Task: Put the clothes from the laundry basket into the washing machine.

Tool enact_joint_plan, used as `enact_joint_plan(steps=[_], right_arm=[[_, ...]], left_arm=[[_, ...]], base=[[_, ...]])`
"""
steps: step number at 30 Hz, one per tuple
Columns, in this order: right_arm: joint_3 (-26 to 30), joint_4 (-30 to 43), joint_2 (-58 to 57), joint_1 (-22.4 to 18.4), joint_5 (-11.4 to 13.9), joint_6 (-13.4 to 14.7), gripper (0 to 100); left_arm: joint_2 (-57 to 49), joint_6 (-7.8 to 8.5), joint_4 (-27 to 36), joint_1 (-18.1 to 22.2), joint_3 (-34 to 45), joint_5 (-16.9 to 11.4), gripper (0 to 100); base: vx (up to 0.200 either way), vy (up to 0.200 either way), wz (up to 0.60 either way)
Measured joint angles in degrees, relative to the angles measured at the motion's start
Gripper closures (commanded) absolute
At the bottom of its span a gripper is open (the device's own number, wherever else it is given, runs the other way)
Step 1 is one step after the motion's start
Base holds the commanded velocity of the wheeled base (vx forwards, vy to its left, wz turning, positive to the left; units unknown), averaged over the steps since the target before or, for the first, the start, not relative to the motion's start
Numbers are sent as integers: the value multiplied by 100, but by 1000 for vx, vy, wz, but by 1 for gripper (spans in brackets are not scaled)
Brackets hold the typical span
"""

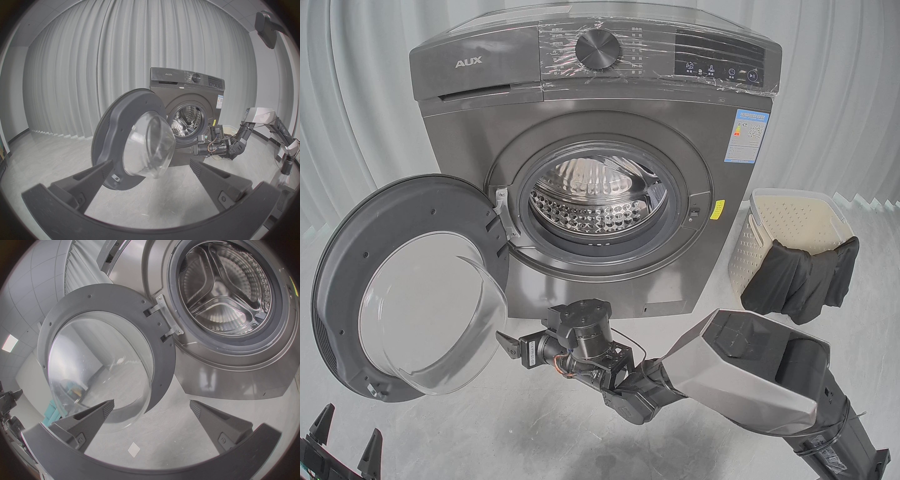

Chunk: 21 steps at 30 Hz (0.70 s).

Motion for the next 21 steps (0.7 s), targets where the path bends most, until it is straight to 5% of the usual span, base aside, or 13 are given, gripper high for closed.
enact_joint_plan(steps=[9,21], right_arm=[[902,-13,-712,-293,-126,-115,0],[3749,-2,-3656,-1384,-189,-640,0]], left_arm=[[0,-2,0,0,0,-2,0],[0,0,0,-5,0,0,0]], base=[[0,0,0],[0,0,0]])
